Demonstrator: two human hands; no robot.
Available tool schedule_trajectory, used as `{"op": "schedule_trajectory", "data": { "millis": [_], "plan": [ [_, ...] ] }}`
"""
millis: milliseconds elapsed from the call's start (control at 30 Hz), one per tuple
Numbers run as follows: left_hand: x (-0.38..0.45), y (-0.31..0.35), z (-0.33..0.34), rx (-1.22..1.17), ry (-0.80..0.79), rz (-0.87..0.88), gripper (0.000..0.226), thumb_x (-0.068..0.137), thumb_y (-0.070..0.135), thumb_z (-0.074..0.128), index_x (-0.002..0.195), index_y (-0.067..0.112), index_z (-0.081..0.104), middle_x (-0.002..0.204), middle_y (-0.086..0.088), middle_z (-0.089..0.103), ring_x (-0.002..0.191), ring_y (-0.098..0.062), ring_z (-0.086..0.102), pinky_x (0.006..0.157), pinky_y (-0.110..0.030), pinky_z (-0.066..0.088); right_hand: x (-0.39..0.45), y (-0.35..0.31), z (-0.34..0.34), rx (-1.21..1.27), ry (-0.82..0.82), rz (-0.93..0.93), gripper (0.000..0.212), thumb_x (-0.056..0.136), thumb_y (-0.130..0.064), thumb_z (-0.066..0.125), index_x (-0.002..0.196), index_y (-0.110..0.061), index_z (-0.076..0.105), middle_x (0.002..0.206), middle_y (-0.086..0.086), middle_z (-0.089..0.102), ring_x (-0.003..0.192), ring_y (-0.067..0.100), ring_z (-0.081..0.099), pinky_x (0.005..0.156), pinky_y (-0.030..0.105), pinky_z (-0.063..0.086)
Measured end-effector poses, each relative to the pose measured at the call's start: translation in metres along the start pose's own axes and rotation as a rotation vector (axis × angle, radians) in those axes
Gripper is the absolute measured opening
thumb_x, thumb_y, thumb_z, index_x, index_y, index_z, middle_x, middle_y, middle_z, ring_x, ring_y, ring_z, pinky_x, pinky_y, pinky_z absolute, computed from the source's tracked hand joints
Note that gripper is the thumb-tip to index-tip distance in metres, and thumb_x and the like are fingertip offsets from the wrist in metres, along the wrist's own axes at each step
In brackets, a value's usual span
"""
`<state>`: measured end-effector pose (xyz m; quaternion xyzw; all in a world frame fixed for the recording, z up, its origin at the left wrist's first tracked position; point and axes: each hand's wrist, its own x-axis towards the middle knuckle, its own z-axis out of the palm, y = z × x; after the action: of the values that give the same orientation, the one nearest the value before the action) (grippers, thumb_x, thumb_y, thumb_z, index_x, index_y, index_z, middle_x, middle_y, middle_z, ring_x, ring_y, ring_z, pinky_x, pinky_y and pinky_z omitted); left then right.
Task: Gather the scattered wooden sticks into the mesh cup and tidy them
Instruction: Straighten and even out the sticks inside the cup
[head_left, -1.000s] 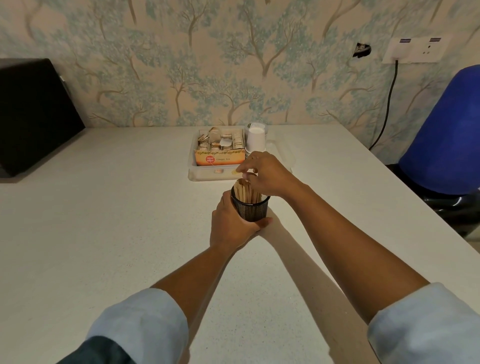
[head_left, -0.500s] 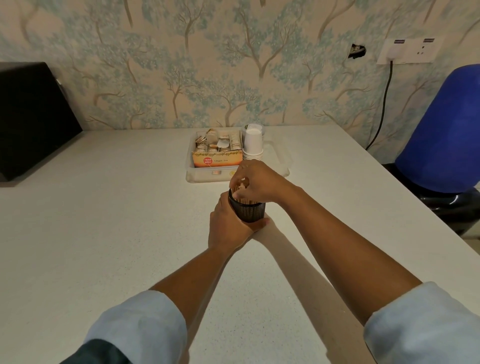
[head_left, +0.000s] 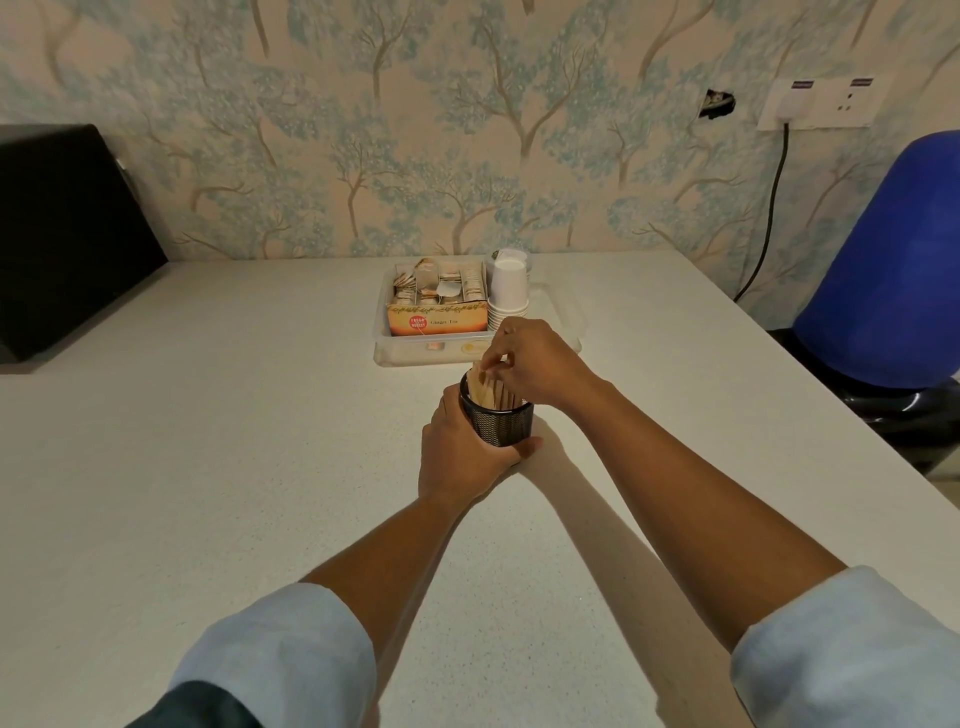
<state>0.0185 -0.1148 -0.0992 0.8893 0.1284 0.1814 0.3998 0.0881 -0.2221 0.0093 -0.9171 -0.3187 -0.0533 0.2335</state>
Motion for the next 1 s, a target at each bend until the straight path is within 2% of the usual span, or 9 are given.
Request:
{"op": "schedule_trajectory", "data": {
  "millis": [100,200,367,533,700,767,867,1000],
  "plan": [
    [0.000,0.000,0.000,-0.012,-0.001,0.010,0.121,0.042,0.087,0.071,0.141,0.030,0.034,0.134,0.006,0.057,0.119,-0.018,0.059,0.097,-0.040,0.056,0.001,-0.002,0.004,0.002,-0.001,-0.040,0.018,0.082,-0.010,0.075,0.098,-0.015,0.078,0.102,0.003,0.069,0.090,0.017,0.062,0.073,0.022,0.048],
    [0.001,-0.001,0.001,0.009,0.003,0.022,0.117,0.047,0.082,0.075,0.142,0.028,0.034,0.135,0.005,0.057,0.120,-0.019,0.059,0.098,-0.040,0.056,0.004,-0.001,0.011,0.039,0.080,-0.027,0.015,0.077,-0.011,0.079,0.090,-0.017,0.078,0.094,0.001,0.072,0.080,0.010,0.059,0.070,0.022,0.050],
    [0.002,-0.003,0.003,0.010,0.013,0.022,0.116,0.049,0.082,0.074,0.143,0.030,0.033,0.137,0.006,0.056,0.120,-0.019,0.058,0.098,-0.041,0.056,0.006,0.001,0.017,0.073,0.173,0.055,0.020,0.071,-0.020,0.085,0.085,-0.018,0.070,0.086,-0.007,0.063,0.075,0.010,0.056,0.063,0.023,0.047],
    [0.001,-0.003,0.002,-0.004,0.019,0.021,0.120,0.041,0.090,0.068,0.140,0.031,0.032,0.134,0.007,0.056,0.119,-0.017,0.058,0.097,-0.036,0.056,0.006,0.004,-0.004,0.091,0.064,0.078,0.024,0.073,-0.022,0.084,0.092,-0.014,0.072,0.093,-0.002,0.065,0.076,0.008,0.053,0.056,0.012,0.036],
    [0.002,-0.004,0.002,0.016,0.019,0.030,0.124,0.042,0.092,0.066,0.143,0.029,0.031,0.138,0.006,0.054,0.123,-0.018,0.056,0.100,-0.037,0.054,0.007,0.003,-0.023,-0.127,-0.172,0.110,0.043,0.067,-0.023,0.088,0.104,-0.016,0.068,0.097,-0.003,0.055,0.087,0.014,0.052,0.055,0.018,0.036],
    [0.003,-0.003,0.002,0.032,0.021,0.034,0.125,0.042,0.093,0.063,0.144,0.027,0.031,0.139,0.005,0.054,0.124,-0.019,0.056,0.101,-0.038,0.054,0.006,0.004,-0.019,-0.199,-0.207,0.134,0.046,0.065,-0.023,0.089,0.105,-0.016,0.066,0.097,-0.001,0.051,0.087,0.016,0.051,0.057,0.022,0.039],
    [0.002,-0.003,0.002,0.031,0.017,0.026,0.127,0.041,0.095,0.059,0.144,0.027,0.031,0.140,0.004,0.054,0.124,-0.019,0.056,0.101,-0.037,0.053,0.004,0.005,-0.009,-0.199,-0.115,0.141,0.044,0.065,-0.026,0.088,0.101,-0.016,0.066,0.099,0.000,0.051,0.087,0.016,0.049,0.065,0.028,0.041],
    [0.002,-0.003,0.002,0.025,0.020,0.023,0.126,0.041,0.095,0.059,0.144,0.029,0.031,0.139,0.006,0.054,0.123,-0.018,0.056,0.100,-0.035,0.053,0.003,0.004,0.002,-0.151,-0.016,0.133,0.040,0.065,-0.024,0.087,0.098,-0.017,0.065,0.103,0.003,0.055,0.087,0.018,0.051,0.064,0.028,0.039]
  ]
}}
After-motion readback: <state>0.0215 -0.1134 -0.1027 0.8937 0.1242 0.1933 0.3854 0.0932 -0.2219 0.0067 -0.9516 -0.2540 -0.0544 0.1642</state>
